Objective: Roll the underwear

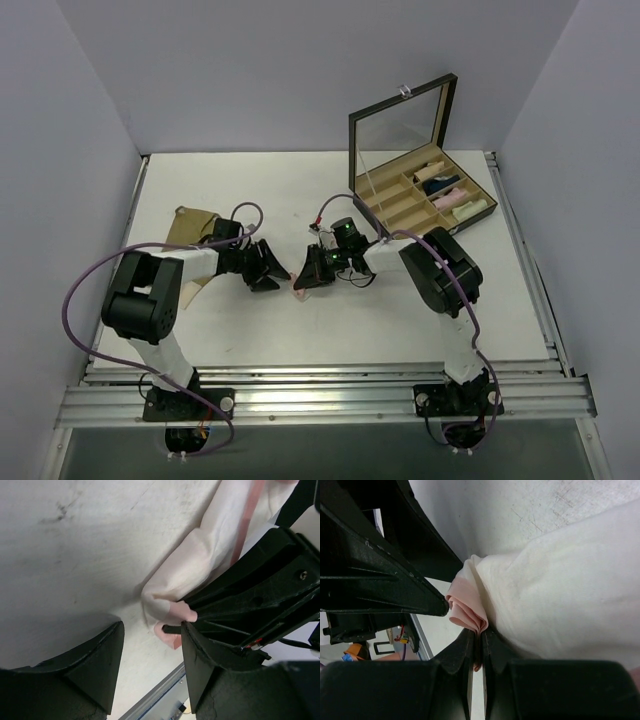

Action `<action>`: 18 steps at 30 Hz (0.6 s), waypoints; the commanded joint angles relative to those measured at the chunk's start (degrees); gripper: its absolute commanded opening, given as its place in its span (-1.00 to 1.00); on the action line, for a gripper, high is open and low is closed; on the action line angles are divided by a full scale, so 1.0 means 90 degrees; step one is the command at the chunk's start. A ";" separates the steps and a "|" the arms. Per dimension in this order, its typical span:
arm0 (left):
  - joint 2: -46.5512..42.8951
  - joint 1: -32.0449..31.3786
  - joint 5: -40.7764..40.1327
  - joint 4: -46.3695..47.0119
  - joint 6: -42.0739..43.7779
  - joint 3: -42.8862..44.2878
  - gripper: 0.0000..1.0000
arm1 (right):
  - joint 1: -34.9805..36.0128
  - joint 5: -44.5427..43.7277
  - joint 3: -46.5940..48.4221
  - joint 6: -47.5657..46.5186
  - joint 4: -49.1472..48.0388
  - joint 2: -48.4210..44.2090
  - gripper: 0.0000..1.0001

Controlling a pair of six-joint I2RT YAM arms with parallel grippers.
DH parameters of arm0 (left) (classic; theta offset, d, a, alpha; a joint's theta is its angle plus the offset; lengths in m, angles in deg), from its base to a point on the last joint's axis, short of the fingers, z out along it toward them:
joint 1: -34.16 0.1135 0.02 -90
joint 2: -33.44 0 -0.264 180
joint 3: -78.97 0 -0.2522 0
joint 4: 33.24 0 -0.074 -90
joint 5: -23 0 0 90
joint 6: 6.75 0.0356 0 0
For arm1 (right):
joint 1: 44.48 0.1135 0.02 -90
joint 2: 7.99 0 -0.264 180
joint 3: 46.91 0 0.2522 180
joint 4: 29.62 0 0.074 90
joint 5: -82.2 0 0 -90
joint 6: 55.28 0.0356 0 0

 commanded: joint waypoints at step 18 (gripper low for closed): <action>0.1319 -0.0447 -0.0461 -0.0065 -0.0086 0.0905 -0.39 | -0.0057 -0.0441 0.0218 -0.0680 0.0924 -0.0330 -0.54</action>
